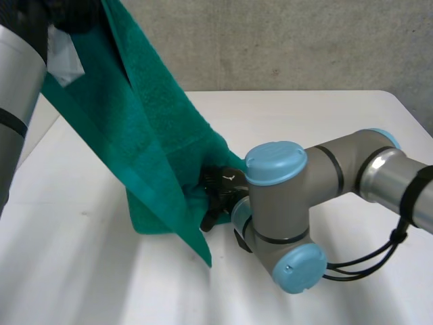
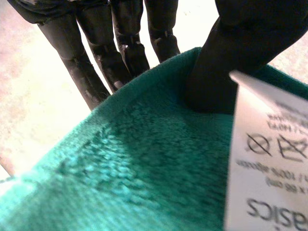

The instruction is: Fold the towel.

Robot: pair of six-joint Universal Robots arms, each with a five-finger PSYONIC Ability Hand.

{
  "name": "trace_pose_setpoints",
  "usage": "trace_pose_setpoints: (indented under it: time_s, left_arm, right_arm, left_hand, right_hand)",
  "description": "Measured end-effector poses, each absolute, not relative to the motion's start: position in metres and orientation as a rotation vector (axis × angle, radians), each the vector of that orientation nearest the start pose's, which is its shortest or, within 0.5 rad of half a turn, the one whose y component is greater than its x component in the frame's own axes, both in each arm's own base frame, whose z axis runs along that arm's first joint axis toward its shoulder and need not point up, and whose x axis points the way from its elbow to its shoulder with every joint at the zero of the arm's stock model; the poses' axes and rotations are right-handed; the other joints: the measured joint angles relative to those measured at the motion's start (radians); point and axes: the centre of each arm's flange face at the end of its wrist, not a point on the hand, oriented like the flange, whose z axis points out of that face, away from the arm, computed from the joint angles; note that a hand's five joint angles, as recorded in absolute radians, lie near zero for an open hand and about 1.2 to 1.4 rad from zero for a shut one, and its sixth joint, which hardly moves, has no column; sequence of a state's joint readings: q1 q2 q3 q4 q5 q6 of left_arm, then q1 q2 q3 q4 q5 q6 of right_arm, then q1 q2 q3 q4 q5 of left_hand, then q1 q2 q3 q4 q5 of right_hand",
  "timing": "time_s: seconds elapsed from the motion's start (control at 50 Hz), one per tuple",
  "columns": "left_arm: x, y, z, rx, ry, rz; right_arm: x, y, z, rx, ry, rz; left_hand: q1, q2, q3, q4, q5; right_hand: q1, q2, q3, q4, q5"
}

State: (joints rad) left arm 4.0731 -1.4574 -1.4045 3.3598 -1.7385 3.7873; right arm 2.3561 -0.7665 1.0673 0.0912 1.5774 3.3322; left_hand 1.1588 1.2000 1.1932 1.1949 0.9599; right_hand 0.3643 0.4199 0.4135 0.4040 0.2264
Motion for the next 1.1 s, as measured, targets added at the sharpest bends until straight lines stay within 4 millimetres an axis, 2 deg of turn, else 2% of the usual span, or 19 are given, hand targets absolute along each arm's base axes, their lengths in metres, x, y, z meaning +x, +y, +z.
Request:
trace_pose_setpoints:
  time_s: [0.12, 0.24, 0.26, 0.28, 0.32, 0.46, 0.8, 0.94, 1.1]
  left_arm:
    - [-0.264, -0.184, 0.398, 0.766, 1.446, -2.538]
    - [-0.243, -0.221, 0.375, 0.680, 1.471, -2.435]
    - [-0.243, -0.221, 0.375, 0.680, 1.471, -2.435]
    - [-0.233, -0.239, 0.369, 0.628, 1.456, -2.404]
    - [-0.224, -0.254, 0.366, 0.584, 1.438, -2.380]
    - [-0.206, -0.287, 0.358, 0.515, 1.417, -2.327]
    - [-0.209, -0.297, 0.324, 0.576, 1.545, -2.304]
    - [-0.209, -0.298, 0.319, 0.576, 1.567, -2.300]
    - [-0.209, -0.298, 0.317, 0.580, 1.573, -2.293]
  right_arm:
    - [0.406, -0.211, 0.129, -0.709, 2.190, -1.293]
    - [0.412, -0.206, 0.117, -0.784, 2.210, -1.268]
    - [0.412, -0.206, 0.117, -0.784, 2.210, -1.268]
    - [0.415, -0.203, 0.117, -0.807, 2.202, -1.272]
    - [0.417, -0.201, 0.118, -0.821, 2.190, -1.280]
    - [0.426, -0.201, 0.123, -0.826, 2.153, -1.316]
    - [0.445, -0.203, 0.114, -0.817, 2.110, -1.339]
    - [0.452, -0.205, 0.113, -0.817, 2.088, -1.355]
    - [0.452, -0.208, 0.102, -0.830, 2.110, -1.349]
  left_hand:
    - [0.000, 0.000, 0.000, 0.000, 0.000]
    - [0.000, 0.000, 0.002, 0.000, 0.000]
    - [0.000, 0.000, 0.002, 0.000, 0.000]
    - [0.000, 0.000, 0.002, 0.000, 0.000]
    - [0.000, 0.000, 0.002, 0.000, 0.000]
    - [0.000, 0.000, 0.002, 0.000, 0.000]
    - [0.000, 0.001, 0.002, 0.000, 0.000]
    - [0.000, 0.001, 0.002, 0.000, 0.000]
    - [0.000, 0.001, 0.002, 0.000, 0.000]
  right_hand:
    - [0.000, 0.000, 0.000, 0.000, 0.000]
    - [0.004, 0.003, 0.004, 0.018, 0.030]
    - [0.004, 0.003, 0.004, 0.018, 0.030]
    - [0.004, 0.003, 0.004, 0.018, 0.030]
    - [0.003, 0.003, 0.004, 0.018, 0.030]
    - [0.004, 0.003, 0.004, 0.018, 0.030]
    - [0.033, 0.002, 0.051, 0.065, 0.054]
    - [0.071, 0.091, 0.098, 0.108, 0.090]
    - [0.094, 0.118, 0.131, 0.136, 0.116]
